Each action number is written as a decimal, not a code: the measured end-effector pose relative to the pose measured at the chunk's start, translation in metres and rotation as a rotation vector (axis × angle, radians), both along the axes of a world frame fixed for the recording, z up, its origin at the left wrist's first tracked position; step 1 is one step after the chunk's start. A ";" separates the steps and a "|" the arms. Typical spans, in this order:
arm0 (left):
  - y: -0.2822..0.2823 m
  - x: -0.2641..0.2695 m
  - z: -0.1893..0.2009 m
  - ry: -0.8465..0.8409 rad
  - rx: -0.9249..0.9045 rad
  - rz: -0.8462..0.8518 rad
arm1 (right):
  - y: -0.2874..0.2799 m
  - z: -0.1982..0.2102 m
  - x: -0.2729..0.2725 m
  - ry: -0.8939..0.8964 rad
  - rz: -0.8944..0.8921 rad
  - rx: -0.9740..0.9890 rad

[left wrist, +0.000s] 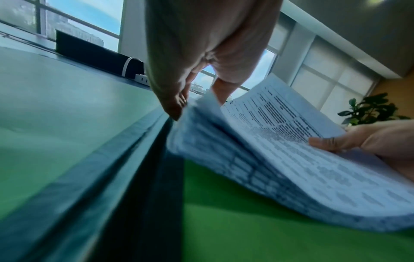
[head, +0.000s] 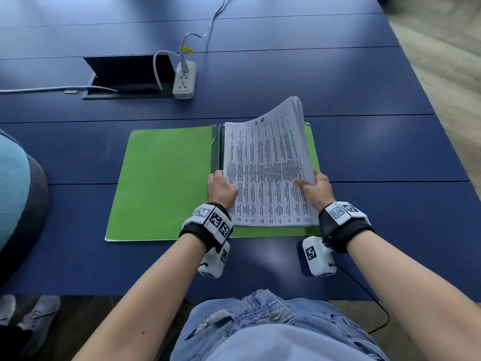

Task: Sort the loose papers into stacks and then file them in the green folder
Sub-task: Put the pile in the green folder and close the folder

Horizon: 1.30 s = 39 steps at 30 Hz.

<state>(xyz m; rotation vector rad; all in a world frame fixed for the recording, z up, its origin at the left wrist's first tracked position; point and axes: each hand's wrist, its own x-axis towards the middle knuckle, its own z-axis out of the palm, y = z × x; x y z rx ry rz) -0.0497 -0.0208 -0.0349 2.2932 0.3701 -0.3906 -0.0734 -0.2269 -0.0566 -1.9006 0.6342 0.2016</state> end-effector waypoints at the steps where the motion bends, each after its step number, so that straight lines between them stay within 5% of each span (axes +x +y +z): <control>1: 0.002 -0.002 0.001 -0.004 0.061 -0.008 | -0.001 -0.001 0.001 0.012 0.021 -0.024; 5: 0.009 -0.005 0.001 0.067 0.273 -0.064 | 0.002 0.007 0.006 0.049 0.075 -0.069; 27: 0.050 -0.005 -0.001 0.132 0.197 -0.235 | -0.002 0.031 0.002 0.174 0.228 -0.272; 39: 0.055 0.002 -0.001 0.116 0.153 -0.223 | 0.023 0.034 -0.002 0.275 0.088 -0.497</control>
